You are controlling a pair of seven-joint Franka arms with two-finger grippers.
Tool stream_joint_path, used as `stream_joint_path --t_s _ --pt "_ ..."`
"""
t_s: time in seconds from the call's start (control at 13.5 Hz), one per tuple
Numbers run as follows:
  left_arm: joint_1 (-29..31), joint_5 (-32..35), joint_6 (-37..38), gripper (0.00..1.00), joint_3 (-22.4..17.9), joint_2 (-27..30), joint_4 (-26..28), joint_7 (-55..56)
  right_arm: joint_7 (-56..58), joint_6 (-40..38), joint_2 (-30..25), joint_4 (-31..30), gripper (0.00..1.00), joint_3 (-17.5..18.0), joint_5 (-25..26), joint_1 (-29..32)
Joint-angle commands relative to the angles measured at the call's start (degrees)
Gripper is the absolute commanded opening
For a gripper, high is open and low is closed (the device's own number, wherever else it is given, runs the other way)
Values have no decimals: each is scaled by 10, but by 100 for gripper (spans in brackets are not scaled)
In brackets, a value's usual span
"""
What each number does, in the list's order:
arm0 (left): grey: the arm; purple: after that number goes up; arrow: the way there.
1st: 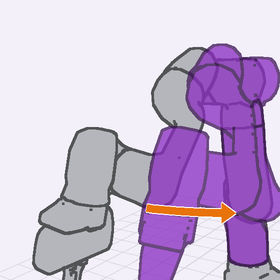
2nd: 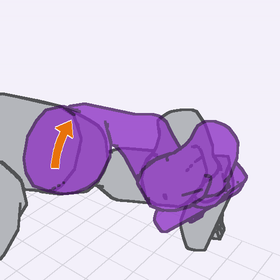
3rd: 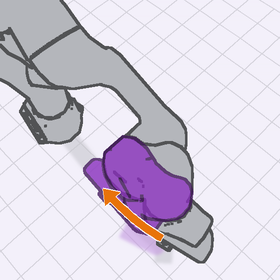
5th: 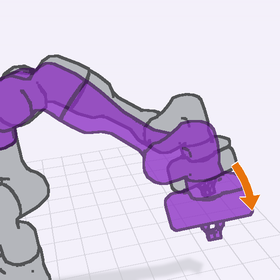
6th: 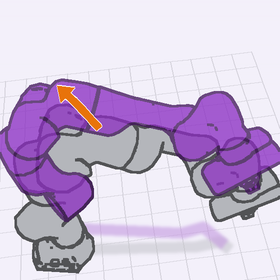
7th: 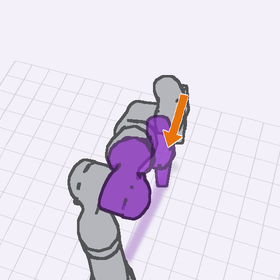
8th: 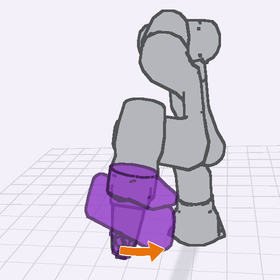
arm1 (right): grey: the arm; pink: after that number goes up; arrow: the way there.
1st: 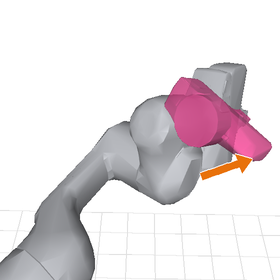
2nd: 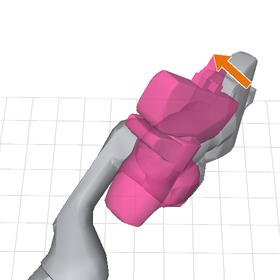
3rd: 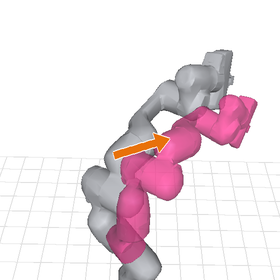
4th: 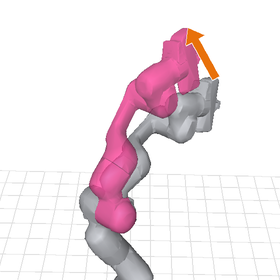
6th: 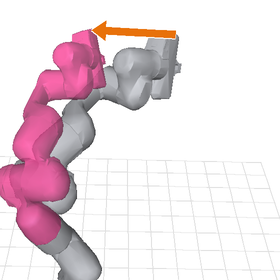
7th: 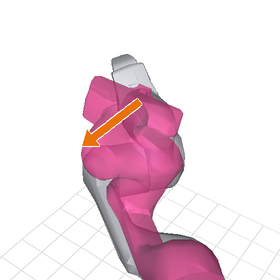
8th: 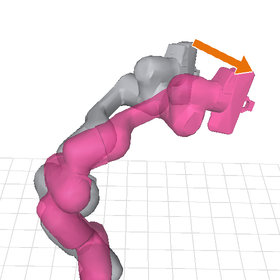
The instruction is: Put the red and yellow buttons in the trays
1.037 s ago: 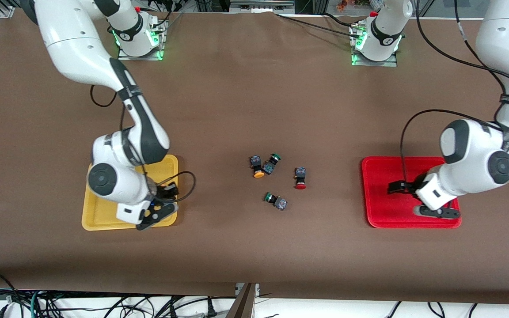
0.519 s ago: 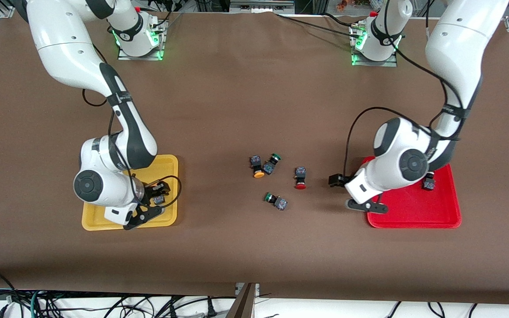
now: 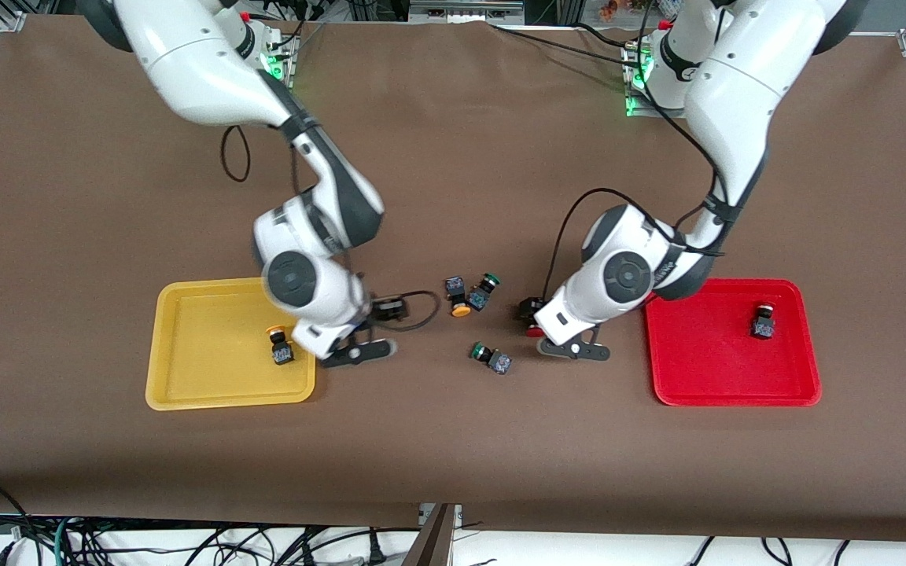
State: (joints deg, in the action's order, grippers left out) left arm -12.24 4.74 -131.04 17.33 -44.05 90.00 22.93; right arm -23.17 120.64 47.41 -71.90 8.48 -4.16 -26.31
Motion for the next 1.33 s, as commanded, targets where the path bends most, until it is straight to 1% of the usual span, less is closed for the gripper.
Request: stream_joint_path --t_s 0.0,0.07,0.15,0.3,0.37,0.44,0.59,0.67,0.81,1.04,1.26 --pt "-38 13 -3 100 -29 -14 -14 30 -89 30 17 3 78 -5 -6 -47" --pt "-38 14 -17 82 -29 -17 -11 30 -106 46 23 1 78 -5 -7 -56" --pt "-40 14 -23 56 -29 -18 -5 30 -125 65 29 -7 79 -5 -7 -63" --pt "-46 14 -23 16 -34 -19 -3 32 -157 79 31 -10 79 -5 -7 -67" --pt "-46 14 -23 5 -34 -18 -3 39 -165 79 31 -10 80 -5 -7 -67" --pt "-45 14 -23 0 -34 -18 -3 48 -170 79 31 -10 80 -5 -7 -68" --pt "-37 14 -17 0 -34 -11 -3 51 -180 87 31 -10 80 -5 -6 -75" --pt "-23 14 -12 0 -34 1 -4 48 -180 91 31 -15 80 -5 -6 -76" --pt "12 14 29 0 -34 25 -10 31 -180 97 36 -17 80 -5 -7 -76" --pt "71 14 66 0 -34 56 -7 -42 -177 121 51 -16 81 -5 -5 -76" --pt "133 14 83 0 -34 65 -1 -126 -178 155 62 -17 81 -5 -4 -83"
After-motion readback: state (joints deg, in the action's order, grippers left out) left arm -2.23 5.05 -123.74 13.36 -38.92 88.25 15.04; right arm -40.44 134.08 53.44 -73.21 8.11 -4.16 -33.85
